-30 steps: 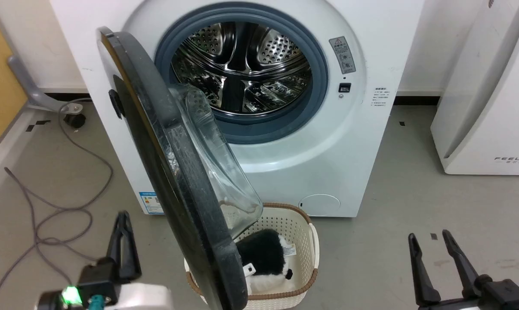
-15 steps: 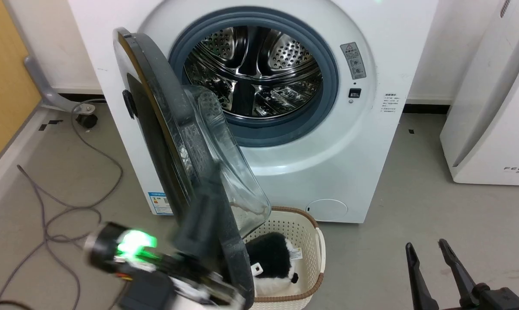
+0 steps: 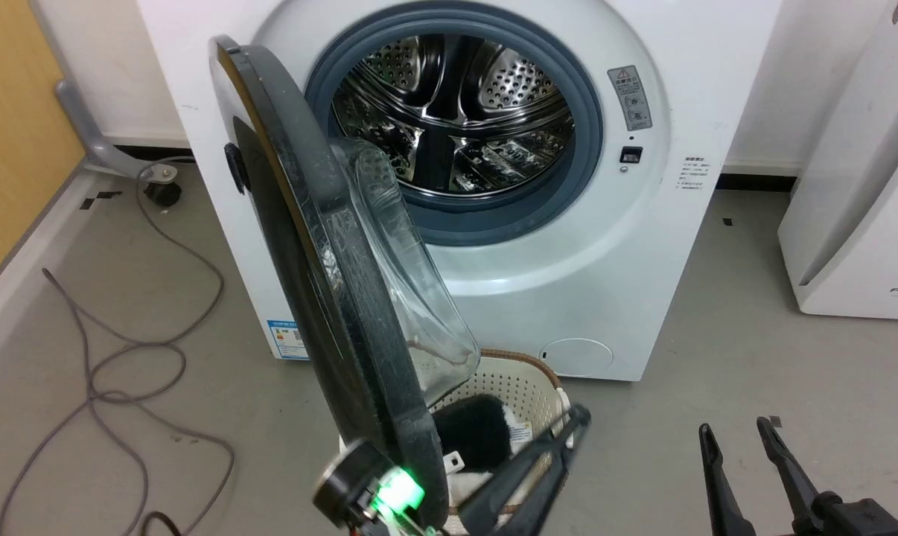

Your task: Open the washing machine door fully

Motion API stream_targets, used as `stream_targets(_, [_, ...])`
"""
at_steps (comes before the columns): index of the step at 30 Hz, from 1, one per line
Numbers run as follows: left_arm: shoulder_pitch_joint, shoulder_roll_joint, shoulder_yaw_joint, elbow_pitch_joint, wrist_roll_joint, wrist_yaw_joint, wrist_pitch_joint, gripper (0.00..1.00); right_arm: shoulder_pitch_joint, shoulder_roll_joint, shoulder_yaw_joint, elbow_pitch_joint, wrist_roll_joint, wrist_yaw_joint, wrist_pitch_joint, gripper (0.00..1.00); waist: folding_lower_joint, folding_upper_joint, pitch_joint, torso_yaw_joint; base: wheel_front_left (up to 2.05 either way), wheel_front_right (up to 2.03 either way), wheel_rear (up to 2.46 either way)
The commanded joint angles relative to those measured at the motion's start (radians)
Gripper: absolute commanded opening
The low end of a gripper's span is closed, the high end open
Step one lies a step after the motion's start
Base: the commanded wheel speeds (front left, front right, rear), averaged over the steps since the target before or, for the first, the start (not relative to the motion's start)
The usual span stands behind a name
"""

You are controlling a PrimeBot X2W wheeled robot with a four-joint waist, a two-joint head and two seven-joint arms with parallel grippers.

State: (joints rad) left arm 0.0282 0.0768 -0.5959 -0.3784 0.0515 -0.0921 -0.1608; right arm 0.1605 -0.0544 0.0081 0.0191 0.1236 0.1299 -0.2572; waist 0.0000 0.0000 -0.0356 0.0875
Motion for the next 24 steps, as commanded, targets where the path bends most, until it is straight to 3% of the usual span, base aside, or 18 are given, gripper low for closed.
stream_targets(1, [0.014, 0.003, -0.008, 0.012, 0.005, -0.003, 0.006, 0.00, 0.010, 0.004, -0.001, 0.001, -0.007, 0.001, -0.005, 1.00, 0.0000, 0.0000, 0.004, 0.004, 0.00, 0.00, 0.00])
stream_targets(12, [0.048, 0.013, -0.043, 0.167, 0.036, 0.032, 0.007, 0.00, -0.004, 0.004, -0.001, 0.013, -0.020, 0.001, -0.005, 1.00, 0.0000, 0.0000, 0.025, 0.024, 0.00, 0.00, 0.00])
stream_targets(24, [0.018, 0.041, 0.054, 0.359, 0.031, 0.114, -0.041, 0.00, -0.011, 0.004, -0.006, 0.030, -0.027, 0.001, -0.005, 1.00, 0.0000, 0.0000, 0.040, 0.041, 0.00, 0.00, 0.00])
